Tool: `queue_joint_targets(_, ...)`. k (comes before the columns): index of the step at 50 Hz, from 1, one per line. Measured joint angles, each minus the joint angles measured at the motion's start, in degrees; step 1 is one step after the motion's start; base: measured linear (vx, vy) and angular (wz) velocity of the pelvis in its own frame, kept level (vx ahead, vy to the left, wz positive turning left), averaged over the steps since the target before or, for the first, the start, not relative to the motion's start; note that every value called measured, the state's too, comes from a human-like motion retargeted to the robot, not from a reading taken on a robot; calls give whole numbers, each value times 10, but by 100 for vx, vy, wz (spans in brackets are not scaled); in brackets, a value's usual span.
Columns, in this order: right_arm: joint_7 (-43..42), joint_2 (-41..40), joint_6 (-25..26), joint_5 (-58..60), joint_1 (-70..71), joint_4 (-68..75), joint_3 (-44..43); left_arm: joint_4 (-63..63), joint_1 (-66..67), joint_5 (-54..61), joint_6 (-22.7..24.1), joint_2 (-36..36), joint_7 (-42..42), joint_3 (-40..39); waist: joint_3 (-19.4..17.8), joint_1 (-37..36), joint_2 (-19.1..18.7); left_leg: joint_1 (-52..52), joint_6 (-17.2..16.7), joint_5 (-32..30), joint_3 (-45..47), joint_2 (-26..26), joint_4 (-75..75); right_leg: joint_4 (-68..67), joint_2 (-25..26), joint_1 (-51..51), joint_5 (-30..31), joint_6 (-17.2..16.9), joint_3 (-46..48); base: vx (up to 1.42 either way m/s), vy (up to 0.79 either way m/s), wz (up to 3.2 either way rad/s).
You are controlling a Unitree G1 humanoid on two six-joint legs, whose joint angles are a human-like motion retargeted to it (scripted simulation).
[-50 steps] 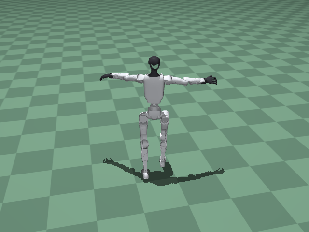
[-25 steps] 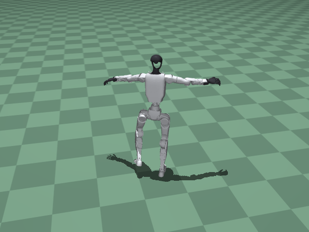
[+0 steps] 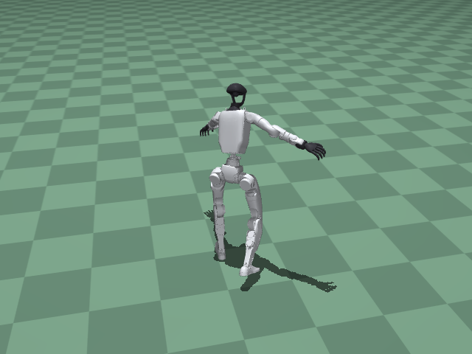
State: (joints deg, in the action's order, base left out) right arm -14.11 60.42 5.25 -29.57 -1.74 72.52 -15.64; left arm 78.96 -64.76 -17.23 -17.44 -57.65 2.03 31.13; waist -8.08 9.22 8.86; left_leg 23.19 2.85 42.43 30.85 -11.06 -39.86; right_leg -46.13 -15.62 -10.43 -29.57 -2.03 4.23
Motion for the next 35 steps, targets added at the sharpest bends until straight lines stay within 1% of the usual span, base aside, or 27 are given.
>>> queue_joint_targets(3, 1, -45, 13, 45, 27, -13, 36, 39, 127, 54, 12, 23, -2, -87, 44, -36, 17, -43, -11, -67, 112, -42, 75, 144, -14, 38, 98, -66, 24, -40, -54, -408)
queue_joint_targets(5, -11, -66, 13, 57, 41, -15, 49, 54, 212, 89, 23, 33, -15, -143, 68, -58, 24, -82, -7, -103, 169, -65, 114, 210, -39, 53, 144, -93, 81, -26, -65, -448)
queue_joint_targets(6, -16, -71, 10, 62, 46, -18, 51, 59, 251, 99, 29, 35, -21, -168, 77, -68, 28, -98, -3, -110, 169, -72, 121, 230, -56, 59, 159, -98, 119, -17, -69, -465)
queue_joint_targets(7, -20, -73, 7, 68, 51, -20, 52, 64, 288, 108, 35, 35, -25, -192, 83, -80, 33, -113, 3, -113, 155, -78, 120, 249, -73, 65, 178, -100, 153, -10, -71, -481)
queue_joint_targets(8, -21, -71, 4, 74, 56, -24, 51, 68, 322, 114, 41, 32, -27, -216, 85, -93, 40, -121, 12, -109, 112, -80, 101, 263, -91, 73, 204, -98, 180, -4, -74, -493)
queue_joint_targets(10, -20, -56, 0, 86, 68, -30, 47, 71, 386, 122, 50, 15, -28, -267, 72, -124, 47, -111, 34, -87, -44, -77, -9, 288, -112, 96, 246, -87, 202, 3, -78, -496)
queue_joint_targets(12, -30, -32, -4, 83, 86, -28, 41, 70, 425, 130, 54, -16, -30, -310, 43, -152, 40, -78, 33, -64, -214, -44, -177, 308, -99, 110, 197, -78, 147, 9, -76, -446)
queue_joint_targets(13, -40, -20, -7, 78, 95, -26, 38, 68, 438, 130, 55, -33, -33, -328, 28, -161, 34, -63, 30, -51, -272, -24, -259, 313, -86, 112, 150, -73, 104, 12, -65, -380)
queue_joint_targets(15, -65, -4, -10, 64, 114, -23, 36, 60, 453, 118, 44, -62, -50, -365, -3, -169, 19, -34, 42, -21, -325, -8, -397, 285, -62, 91, 65, -53, 28, 14, -47, -315)
queue_joint_targets(17, -111, -12, -21, 48, 122, -28, 52, 48, 467, 113, 30, -65, -72, -360, -24, -162, 9, -4, 69, -3, -322, 0, -460, 223, -49, 47, 41, -33, -21, 20, -19, -239)
queue_joint_targets(18, -128, -25, -25, 47, 117, -31, 66, 43, 469, 114, 24, -58, -83, -350, -25, -156, 7, 9, 75, -3, -318, 13, -462, 206, -44, 29, 53, -28, -40, 28, -1, -190)
queue_joint_targets(20, -145, -63, -28, 61, 90, -28, 101, 34, 459, 119, 23, -36, -92, -318, -12, -141, 5, 27, 78, -16, -311, 53, -411, 227, -35, 22, 107, -30, -70, 33, 12, -154)
queue_joint_targets(23, -117, -133, -10, 118, 46, 10, 137, 33, 417, 109, 43, -9, -71, -263, 16, -129, 14, 25, 80, -43, -278, 95, -234, 324, -37, 46, 226, -40, -97, 31, 26, -150)
queue_joint_targets(25, -84, -169, 4, 151, 36, 39, 134, 36, 387, 97, 57, -7, -61, -235, 22, -129, 20, 14, 76, -91, -241, 93, -99, 363, -48, 55, 288, -48, -62, 21, 35, -193)
queue_joint_targets(26, -77, -176, 7, 157, 37, 46, 124, 35, 378, 95, 58, -16, -65, -226, 20, -130, 15, 10, 70, -137, -219, 74, -44, 363, -52, 57, 293, -44, -15, 16, 38, -223)
queue_joint_targets(27, -72, -180, 10, 160, 38, 50, 113, 35, 368, 93, 60, -27, -71, -216, 17, -132, 10, 6, 63, -180, -197, 54, 4, 360, -56, 59, 291, -40, 32, 12, 40, -238)
queue_joint_targets(28, -73, -176, 10, 160, 40, 49, 101, 35, 357, 93, 59, -42, -79, -206, 11, -135, 4, 1, 55, -218, -176, 32, 35, 350, -61, 63, 277, -34, 77, 10, 41, -244)
queue_joint_targets(29, -76, -165, 8, 158, 43, 42, 90, 37, 344, 91, 58, -61, -86, -193, 3, -139, -1, -3, 48, -225, -160, 13, 37, 328, -68, 65, 252, -29, 107, 8, 43, -248)
queue_joint_targets(30, -80, -150, 5, 153, 45, 32, 79, 39, 329, 89, 57, -82, -93, -180, -8, -144, -6, -7, 41, -217, -147, -5, 25, 299, -76, 66, 223, -25, 127, 6, 45, -254)
queue_joint_targets(31, -70, -124, 3, 148, 45, 13, 77, 41, 316, 81, 57, -105, -80, -165, -21, -150, -13, -10, 34, -177, -132, -26, -21, 241, -82, 56, 175, -20, 122, 3, 47, -258)
queue_joint_targets(33, -41, -63, -1, 130, 47, -22, 88, 43, 298, 62, 58, -151, -45, -135, -34, -161, -25, -12, 25, -105, -88, -72, -116, 100, -94, 22, 74, -4, 95, -2, 46, -245)
queue_joint_targets(35, -46, 4, -18, 112, 71, -27, 107, 40, 275, 50, 55, -188, -47, -115, -51, -163, -35, -13, 27, -68, -42, -105, -184, -39, -99, -14, 0, 19, 61, -15, 43, -190)
